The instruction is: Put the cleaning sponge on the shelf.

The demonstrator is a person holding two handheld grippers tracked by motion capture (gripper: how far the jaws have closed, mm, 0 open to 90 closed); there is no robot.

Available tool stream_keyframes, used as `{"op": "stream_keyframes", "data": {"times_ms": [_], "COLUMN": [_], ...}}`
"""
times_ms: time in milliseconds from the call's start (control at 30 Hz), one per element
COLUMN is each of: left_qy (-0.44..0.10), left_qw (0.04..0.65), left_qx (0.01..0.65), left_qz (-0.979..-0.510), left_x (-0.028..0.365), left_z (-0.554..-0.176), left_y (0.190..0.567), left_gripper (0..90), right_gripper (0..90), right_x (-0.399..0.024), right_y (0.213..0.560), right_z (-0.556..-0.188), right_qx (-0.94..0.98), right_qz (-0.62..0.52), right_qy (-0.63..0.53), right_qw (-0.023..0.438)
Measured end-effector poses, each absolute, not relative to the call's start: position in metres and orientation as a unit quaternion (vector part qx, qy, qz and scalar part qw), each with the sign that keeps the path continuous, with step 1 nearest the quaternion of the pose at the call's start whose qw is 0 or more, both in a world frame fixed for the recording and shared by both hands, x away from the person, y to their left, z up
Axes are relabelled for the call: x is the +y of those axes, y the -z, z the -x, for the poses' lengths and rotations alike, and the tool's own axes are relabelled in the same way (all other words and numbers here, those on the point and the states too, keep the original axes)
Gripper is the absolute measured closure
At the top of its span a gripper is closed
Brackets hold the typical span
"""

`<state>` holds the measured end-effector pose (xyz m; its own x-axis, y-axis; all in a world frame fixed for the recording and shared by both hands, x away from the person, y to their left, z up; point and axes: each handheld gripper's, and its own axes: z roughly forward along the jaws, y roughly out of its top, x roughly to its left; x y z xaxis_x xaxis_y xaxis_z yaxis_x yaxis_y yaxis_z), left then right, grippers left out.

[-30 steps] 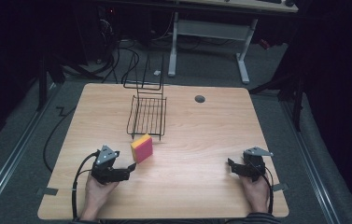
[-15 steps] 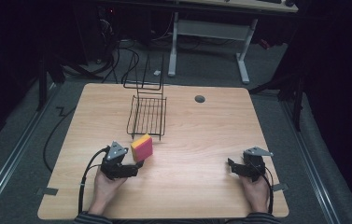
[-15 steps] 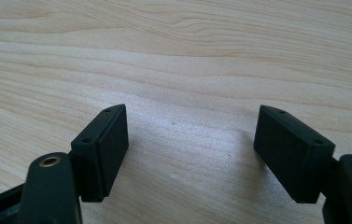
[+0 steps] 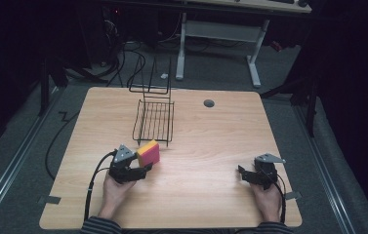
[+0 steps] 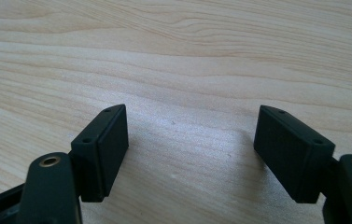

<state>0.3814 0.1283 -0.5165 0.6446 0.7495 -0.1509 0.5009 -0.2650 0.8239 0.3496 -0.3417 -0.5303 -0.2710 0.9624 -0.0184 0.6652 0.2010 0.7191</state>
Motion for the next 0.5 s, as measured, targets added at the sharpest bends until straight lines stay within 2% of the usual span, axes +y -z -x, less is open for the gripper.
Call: {"op": "stream_keyframes", "data": {"times_ms": [233,500], "left_qy": [-0.134,-0.131], "left_qw": [0.443,0.435], "left_qx": [0.400,0.400], "left_qz": [-0.791,-0.796], "left_x": [0.1250,0.1236], "left_z": [-0.3863,-0.3879], "left_y": [0.5239,0.5271], "left_gripper": [30.6,43.1], "right_gripper": [26.5,26.5], "right_x": [-0.3417,-0.3417], "right_y": [0.5303,0.5303], "right_z": [-0.3496,-0.3496], "right_qx": [0.736,0.736], "right_qz": [-0.553,-0.553], "right_qy": [-0.306,-0.306], "right_qw": [0.243,0.243]}}
